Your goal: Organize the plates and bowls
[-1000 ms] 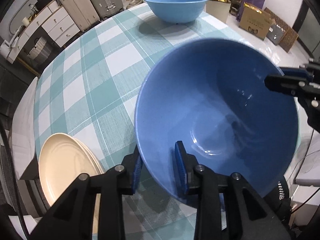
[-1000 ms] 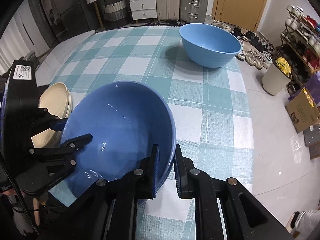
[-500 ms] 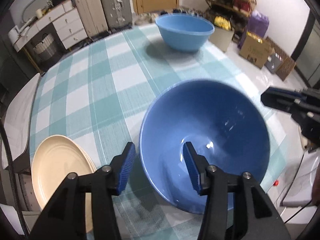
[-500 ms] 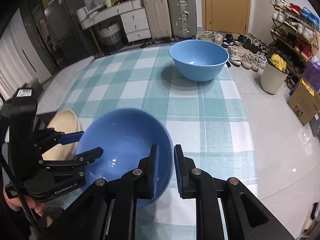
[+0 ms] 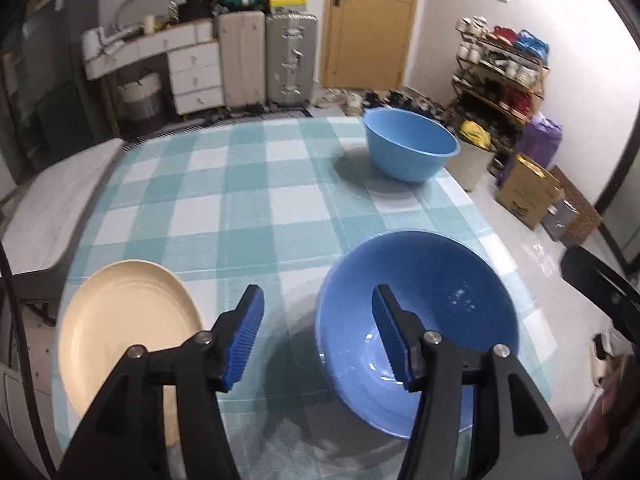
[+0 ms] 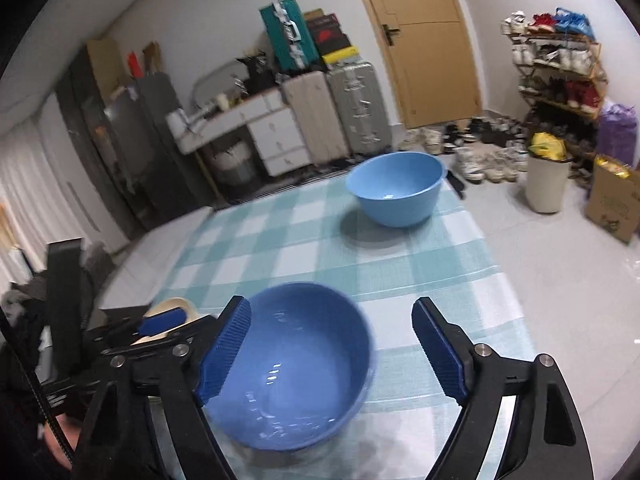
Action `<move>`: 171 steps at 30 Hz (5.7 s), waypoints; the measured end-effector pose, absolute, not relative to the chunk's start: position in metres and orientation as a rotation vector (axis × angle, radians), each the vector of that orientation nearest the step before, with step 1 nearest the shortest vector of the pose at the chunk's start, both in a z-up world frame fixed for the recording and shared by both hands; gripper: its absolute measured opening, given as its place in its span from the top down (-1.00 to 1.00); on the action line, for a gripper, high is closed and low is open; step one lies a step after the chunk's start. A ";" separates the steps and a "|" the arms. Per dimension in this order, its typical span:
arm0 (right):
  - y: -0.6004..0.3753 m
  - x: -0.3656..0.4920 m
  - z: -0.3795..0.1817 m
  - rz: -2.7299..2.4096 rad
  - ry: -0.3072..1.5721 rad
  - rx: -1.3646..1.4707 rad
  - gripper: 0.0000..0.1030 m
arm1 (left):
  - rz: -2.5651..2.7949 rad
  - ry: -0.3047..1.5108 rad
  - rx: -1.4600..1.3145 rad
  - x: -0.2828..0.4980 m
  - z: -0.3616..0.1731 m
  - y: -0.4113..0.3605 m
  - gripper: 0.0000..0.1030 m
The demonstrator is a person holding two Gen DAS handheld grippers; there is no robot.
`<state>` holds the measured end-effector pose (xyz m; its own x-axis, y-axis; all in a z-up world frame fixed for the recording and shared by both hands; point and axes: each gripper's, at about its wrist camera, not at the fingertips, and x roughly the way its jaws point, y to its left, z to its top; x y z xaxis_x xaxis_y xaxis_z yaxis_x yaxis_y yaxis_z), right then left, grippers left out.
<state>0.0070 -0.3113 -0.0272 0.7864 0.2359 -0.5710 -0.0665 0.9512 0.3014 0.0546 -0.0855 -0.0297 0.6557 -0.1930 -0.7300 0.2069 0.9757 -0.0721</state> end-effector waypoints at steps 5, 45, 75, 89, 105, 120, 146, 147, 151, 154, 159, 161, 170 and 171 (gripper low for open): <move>-0.322 -0.008 -0.037 0.192 0.579 0.377 -0.79 | -0.175 0.680 -0.015 0.027 -0.023 -0.083 -0.95; -0.312 -0.074 -0.005 0.020 0.438 0.289 -0.98 | -0.154 0.485 -0.076 -0.033 0.007 -0.055 -1.00; -0.391 0.119 0.052 0.084 0.550 0.219 -0.99 | -0.345 0.986 0.099 0.256 0.041 -0.155 -1.00; -0.470 0.262 -0.027 -0.030 0.815 0.392 -0.99 | -0.342 1.236 0.113 0.376 -0.055 -0.227 -0.99; -0.482 0.370 -0.117 -0.016 1.063 0.287 -0.24 | -0.382 1.323 0.114 0.413 -0.097 -0.246 -0.48; -0.461 0.375 -0.120 -0.050 1.120 0.245 0.71 | -0.425 1.363 0.096 0.413 -0.097 -0.244 0.71; -0.428 0.342 -0.089 -0.034 1.180 0.197 0.83 | -0.456 1.392 0.051 0.370 -0.072 -0.218 0.78; -0.426 0.339 -0.086 -0.036 1.177 0.195 0.83 | -0.456 1.391 0.049 0.368 -0.070 -0.217 0.78; -0.417 0.329 -0.079 -0.033 1.176 0.176 0.83 | -0.451 1.383 0.051 0.356 -0.063 -0.210 0.78; -0.411 0.320 -0.071 -0.032 1.166 0.172 0.83 | -0.452 1.377 0.044 0.347 -0.058 -0.205 0.78; -0.402 0.307 -0.062 -0.020 1.161 0.180 0.84 | -0.445 1.366 -0.008 0.332 -0.050 -0.188 0.78; -0.396 0.301 -0.059 -0.010 1.156 0.169 0.84 | -0.442 1.361 -0.026 0.325 -0.048 -0.180 0.78; -0.369 0.282 -0.044 0.010 1.135 0.146 0.84 | -0.439 1.358 -0.073 0.308 -0.033 -0.156 0.78; -0.367 0.281 -0.042 0.011 1.132 0.141 0.84 | -0.439 1.353 -0.074 0.307 -0.031 -0.155 0.78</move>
